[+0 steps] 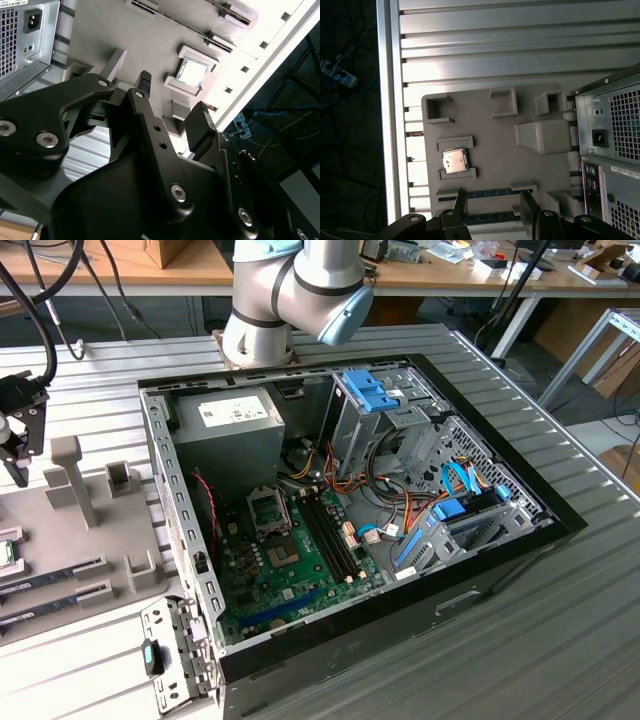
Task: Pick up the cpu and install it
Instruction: 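Pick up the cpu and move it towards the insertion slot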
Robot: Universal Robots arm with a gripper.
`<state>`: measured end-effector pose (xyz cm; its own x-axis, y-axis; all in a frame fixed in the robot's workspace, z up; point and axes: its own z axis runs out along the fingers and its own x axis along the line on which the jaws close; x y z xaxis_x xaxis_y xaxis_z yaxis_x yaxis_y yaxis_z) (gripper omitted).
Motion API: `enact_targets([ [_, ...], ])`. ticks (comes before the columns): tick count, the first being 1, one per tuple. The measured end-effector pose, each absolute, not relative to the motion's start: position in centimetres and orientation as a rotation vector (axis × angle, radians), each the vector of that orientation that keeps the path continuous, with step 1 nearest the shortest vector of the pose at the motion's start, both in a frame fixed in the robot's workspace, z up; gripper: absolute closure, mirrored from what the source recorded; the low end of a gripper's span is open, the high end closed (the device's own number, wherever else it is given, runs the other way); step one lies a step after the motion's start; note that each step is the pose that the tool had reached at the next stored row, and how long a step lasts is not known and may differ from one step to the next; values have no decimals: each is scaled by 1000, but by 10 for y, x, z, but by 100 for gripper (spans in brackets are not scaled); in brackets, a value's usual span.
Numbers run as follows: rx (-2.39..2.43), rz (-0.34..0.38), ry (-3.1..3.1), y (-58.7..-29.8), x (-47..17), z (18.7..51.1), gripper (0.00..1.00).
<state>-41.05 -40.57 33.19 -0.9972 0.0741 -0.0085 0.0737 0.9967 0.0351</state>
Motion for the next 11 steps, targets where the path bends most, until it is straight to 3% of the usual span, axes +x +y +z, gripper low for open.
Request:
enact_targets([
  [11, 116, 54, 3129, -406, -411, 328, 46],
])
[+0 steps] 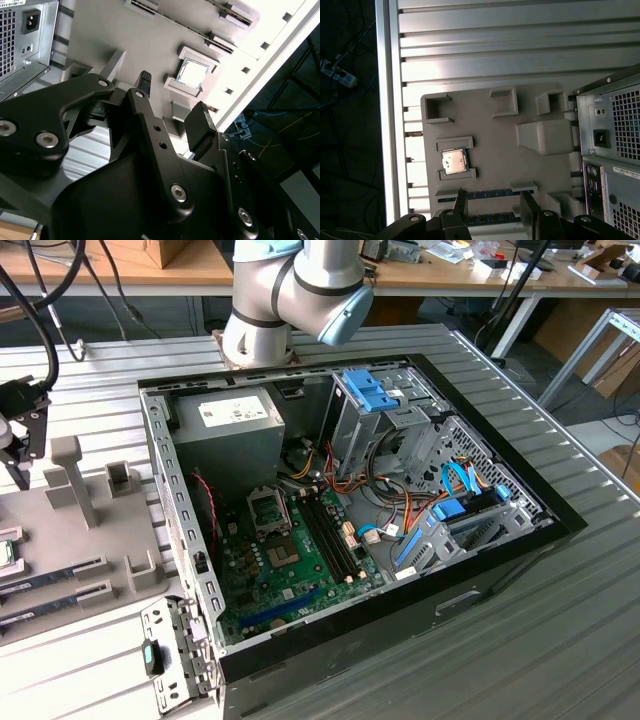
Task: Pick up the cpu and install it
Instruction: 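Pick up the cpu and move it towards the insertion slot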
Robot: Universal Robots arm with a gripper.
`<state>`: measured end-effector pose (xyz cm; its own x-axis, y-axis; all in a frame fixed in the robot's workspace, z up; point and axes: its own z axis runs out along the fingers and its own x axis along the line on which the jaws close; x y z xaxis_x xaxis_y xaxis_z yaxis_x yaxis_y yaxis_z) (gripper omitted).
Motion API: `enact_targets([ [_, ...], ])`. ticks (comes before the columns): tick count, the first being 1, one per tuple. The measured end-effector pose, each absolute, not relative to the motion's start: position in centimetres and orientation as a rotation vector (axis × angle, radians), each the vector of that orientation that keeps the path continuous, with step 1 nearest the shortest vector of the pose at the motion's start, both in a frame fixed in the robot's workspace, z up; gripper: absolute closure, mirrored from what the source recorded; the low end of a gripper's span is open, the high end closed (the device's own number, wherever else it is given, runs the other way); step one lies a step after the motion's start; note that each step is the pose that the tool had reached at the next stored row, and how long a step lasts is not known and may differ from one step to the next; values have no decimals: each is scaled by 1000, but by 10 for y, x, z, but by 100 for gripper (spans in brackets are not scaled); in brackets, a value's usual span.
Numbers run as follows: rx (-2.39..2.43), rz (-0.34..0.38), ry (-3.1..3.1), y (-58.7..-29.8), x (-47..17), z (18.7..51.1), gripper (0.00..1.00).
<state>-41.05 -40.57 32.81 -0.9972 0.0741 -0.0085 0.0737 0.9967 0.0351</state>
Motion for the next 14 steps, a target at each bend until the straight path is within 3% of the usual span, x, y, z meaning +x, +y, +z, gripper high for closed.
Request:
enact_targets([
  [14, 116, 54, 3129, -406, -410, 325, 46],
])
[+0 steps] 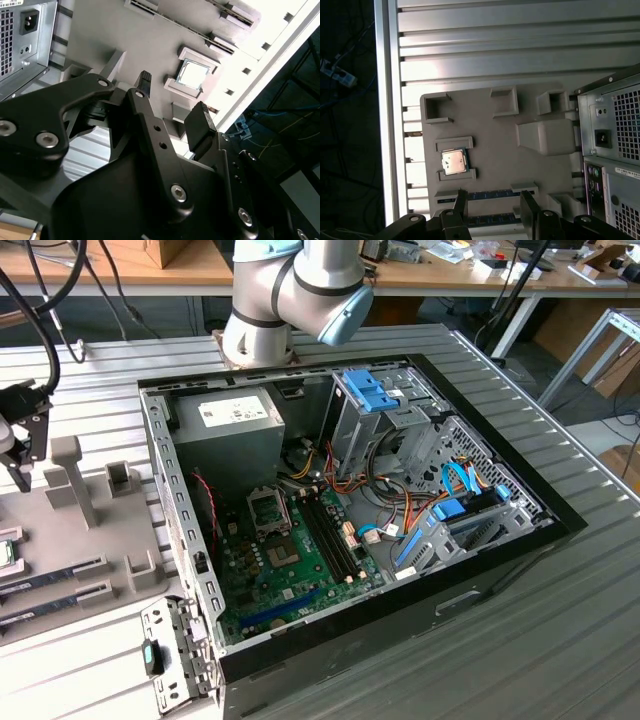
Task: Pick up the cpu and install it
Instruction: 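Pick up the cpu and move it towards the insertion slot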
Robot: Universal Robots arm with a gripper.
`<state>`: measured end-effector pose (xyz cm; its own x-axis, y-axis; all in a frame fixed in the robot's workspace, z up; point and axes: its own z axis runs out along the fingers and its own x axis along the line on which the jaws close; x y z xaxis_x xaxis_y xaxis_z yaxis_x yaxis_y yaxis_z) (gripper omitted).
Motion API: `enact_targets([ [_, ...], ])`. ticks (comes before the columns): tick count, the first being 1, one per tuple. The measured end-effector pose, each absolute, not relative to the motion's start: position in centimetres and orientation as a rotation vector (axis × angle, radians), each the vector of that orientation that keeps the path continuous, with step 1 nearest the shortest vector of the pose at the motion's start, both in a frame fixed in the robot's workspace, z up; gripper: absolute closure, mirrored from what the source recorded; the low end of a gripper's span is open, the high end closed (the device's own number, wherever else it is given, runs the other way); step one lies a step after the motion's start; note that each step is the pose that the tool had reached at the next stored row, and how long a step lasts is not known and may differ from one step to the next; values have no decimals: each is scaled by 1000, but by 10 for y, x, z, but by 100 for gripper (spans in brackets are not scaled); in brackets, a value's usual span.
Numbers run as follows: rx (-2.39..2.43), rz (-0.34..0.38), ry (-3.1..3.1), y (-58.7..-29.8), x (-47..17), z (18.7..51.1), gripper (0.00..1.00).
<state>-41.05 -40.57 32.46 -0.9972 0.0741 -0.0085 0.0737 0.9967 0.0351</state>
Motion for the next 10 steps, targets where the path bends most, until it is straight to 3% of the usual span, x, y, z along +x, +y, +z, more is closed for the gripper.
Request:
enact_targets([
  [10, 116, 54, 3129, -406, -411, 322, 46],
])
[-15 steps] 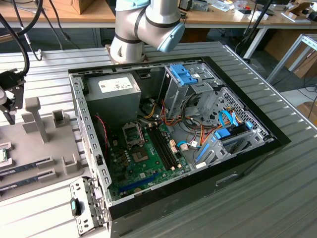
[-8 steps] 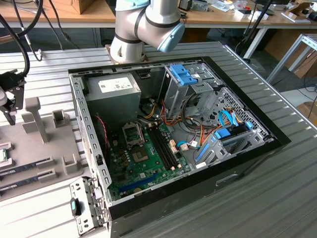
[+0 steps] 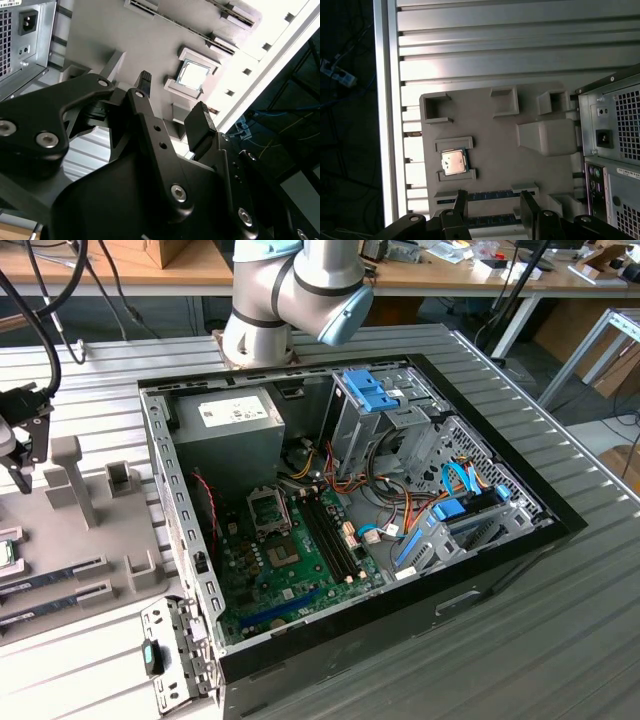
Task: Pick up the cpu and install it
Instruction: 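Pick up the cpu and move it towards the insertion slot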
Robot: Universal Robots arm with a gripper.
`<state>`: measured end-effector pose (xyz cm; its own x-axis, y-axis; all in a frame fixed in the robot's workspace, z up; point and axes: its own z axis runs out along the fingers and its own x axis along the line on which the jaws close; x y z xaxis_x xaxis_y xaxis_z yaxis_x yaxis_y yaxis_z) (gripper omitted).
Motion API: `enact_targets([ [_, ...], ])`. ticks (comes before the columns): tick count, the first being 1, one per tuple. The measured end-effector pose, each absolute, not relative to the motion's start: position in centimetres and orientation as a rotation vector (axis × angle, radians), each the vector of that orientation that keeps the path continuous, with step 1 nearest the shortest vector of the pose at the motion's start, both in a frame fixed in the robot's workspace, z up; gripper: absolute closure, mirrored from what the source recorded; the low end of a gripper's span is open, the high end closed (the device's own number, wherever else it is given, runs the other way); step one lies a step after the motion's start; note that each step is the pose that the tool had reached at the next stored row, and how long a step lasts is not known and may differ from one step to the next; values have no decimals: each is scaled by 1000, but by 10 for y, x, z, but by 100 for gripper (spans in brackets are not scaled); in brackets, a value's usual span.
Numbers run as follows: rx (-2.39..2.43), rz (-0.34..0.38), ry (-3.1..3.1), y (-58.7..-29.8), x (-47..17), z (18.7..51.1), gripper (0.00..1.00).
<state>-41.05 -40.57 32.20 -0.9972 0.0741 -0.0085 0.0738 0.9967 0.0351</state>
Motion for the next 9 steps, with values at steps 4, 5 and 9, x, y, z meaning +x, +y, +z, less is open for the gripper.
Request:
enact_targets([
  [4, 116, 54, 3129, -406, -411, 321, 46],
  [5, 116, 54, 3129, -406, -410, 321, 46],
  [9, 116, 54, 3129, -406, -411, 320, 46],
])
